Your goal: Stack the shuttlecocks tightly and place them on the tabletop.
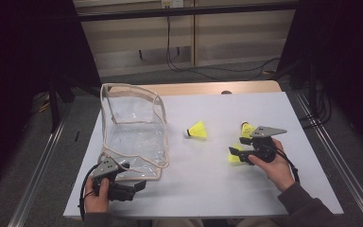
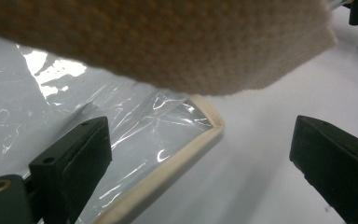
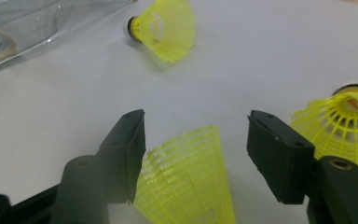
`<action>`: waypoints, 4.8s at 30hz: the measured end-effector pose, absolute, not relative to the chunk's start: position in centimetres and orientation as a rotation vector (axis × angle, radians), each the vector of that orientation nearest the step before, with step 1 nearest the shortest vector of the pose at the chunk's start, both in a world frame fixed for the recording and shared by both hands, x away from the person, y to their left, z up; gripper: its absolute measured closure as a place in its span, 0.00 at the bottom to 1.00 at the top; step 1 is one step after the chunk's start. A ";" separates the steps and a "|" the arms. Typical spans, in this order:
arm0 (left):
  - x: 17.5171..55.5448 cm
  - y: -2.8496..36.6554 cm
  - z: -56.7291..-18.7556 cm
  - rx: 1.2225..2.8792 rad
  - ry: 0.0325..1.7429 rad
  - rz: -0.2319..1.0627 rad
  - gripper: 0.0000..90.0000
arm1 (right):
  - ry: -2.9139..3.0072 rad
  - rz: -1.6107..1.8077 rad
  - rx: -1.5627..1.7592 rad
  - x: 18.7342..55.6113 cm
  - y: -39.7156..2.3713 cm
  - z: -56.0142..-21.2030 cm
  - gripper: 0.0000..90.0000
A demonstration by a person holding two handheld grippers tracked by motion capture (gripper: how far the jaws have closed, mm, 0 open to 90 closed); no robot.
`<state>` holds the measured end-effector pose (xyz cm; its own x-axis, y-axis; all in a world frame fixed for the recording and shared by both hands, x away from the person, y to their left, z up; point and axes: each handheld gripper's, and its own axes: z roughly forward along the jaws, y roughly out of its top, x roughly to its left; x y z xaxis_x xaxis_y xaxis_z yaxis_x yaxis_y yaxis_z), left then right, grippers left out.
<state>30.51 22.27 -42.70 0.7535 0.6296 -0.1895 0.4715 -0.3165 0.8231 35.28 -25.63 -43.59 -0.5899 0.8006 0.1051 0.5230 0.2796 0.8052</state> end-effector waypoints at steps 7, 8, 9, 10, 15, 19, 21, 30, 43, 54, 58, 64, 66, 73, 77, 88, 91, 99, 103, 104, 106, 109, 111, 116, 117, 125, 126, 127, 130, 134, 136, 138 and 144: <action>30.5 22.3 -42.7 1.975 0.834 0.205 0.06 | 2.288 1.203 1.209 35.2 -25.4 -43.9 0.61; 30.5 22.3 -42.7 1.975 0.834 0.204 0.06 | 2.289 1.204 1.215 35.2 -25.4 -43.9 0.65; 30.5 22.3 -42.7 1.975 0.835 0.204 0.06 | 2.291 1.199 1.214 35.2 -25.4 -43.9 0.67; 30.5 22.3 -42.7 1.975 0.834 0.204 0.06 | 2.294 1.200 1.217 35.1 -25.5 -43.8 0.71; 30.5 22.3 -42.7 1.973 0.835 0.204 0.06 | 2.317 1.206 1.191 35.0 -25.5 -43.6 0.81; 30.4 22.3 -42.7 1.974 0.835 0.205 0.06 | 2.328 1.251 1.154 34.9 -25.2 -43.2 0.87; 30.5 22.3 -42.7 1.974 0.834 0.205 0.06 | 2.328 1.274 1.139 34.7 -25.0 -42.9 0.89; 30.4 22.3 -42.7 1.972 0.835 0.204 0.06 | 2.342 1.431 1.083 34.5 -23.2 -42.3 0.85; 30.4 22.3 -42.7 1.971 0.834 0.203 0.06 | 2.338 1.327 1.129 34.6 -23.9 -43.2 0.72; 30.4 22.3 -42.7 1.969 0.836 0.204 0.06 | 2.345 1.268 1.085 34.4 -22.7 -42.9 0.57; 30.4 22.3 -42.7 1.970 0.834 0.204 0.06 | 2.332 1.266 1.080 34.3 -22.5 -42.7 0.56; 30.4 22.3 -42.7 1.969 0.836 0.204 0.06 | 2.334 1.267 1.085 34.5 -22.6 -42.8 0.66; 30.4 22.3 -42.7 1.969 0.837 0.204 0.06 | 2.366 1.261 1.068 34.4 -22.6 -43.0 0.80; 30.4 22.3 -42.7 1.969 0.837 0.204 0.06 | 2.340 1.366 1.038 34.0 -22.5 -42.0 0.94; 30.4 22.3 -42.7 1.970 0.837 0.204 0.06 | 2.359 1.450 1.021 33.9 -22.0 -42.1 0.89; 30.4 22.3 -42.7 1.970 0.834 0.205 0.06 | 2.310 1.344 1.060 34.1 -23.5 -42.0 0.69; 30.5 22.3 -42.8 1.967 0.832 0.204 0.06 | 2.291 1.340 1.069 34.2 -24.0 -41.8 0.66; 30.5 22.3 -42.7 1.969 0.834 0.205 0.06 | 2.303 1.297 1.058 34.1 -24.2 -41.8 0.70; 30.5 22.3 -42.7 1.968 0.835 0.204 0.06 | 2.302 1.286 1.072 34.0 -24.5 -41.7 0.72; 30.5 22.3 -42.7 1.967 0.835 0.204 0.06 | 2.303 1.287 1.069 34.1 -24.7 -41.7 0.73; 30.5 22.3 -42.7 1.967 0.836 0.204 0.06 | 2.303 1.289 1.080 34.0 -24.8 -41.7 0.74; 30.5 22.3 -42.7 1.967 0.837 0.205 0.06 | 2.317 1.278 1.057 33.9 -25.0 -41.6 0.88; 30.5 22.3 -42.7 1.968 0.839 0.206 0.06 | 2.315 1.277 1.042 33.8 -25.0 -41.4 0.94; 30.5 22.3 -42.7 1.969 0.839 0.206 0.06 | 2.317 1.358 0.996 33.6 -24.0 -41.1 0.97; 30.5 22.3 -42.7 1.969 0.839 0.205 0.06 | 2.322 1.380 0.991 33.6 -23.7 -41.1 0.97; 30.5 22.3 -42.7 1.968 0.838 0.206 0.06 | 2.328 1.439 0.960 33.5 -22.3 -41.5 0.93; 30.5 22.3 -42.7 1.965 0.838 0.205 0.06 | 2.324 1.432 0.968 33.6 -22.5 -41.5 0.93; 30.5 22.3 -42.7 1.968 0.839 0.205 0.06 | 2.320 1.431 0.988 33.6 -22.9 -41.5 0.91; 30.5 22.3 -42.7 1.969 0.839 0.205 0.06 | 2.295 1.406 1.004 33.7 -23.7 -41.4 0.87; 30.5 22.3 -42.7 1.967 0.835 0.204 0.06 | 2.264 1.362 1.031 33.5 -25.4 -41.1 0.84; 30.5 22.3 -42.8 1.966 0.837 0.204 0.06 | 2.260 1.332 1.031 33.3 -26.1 -41.1 0.83; 30.5 22.3 -42.8 1.965 0.837 0.205 0.06 | 2.248 1.287 1.039 33.0 -26.8 -41.0 0.80; 30.5 22.2 -42.8 1.964 0.840 0.204 0.06 | 2.221 1.242 1.058 33.0 -28.0 -41.3 0.71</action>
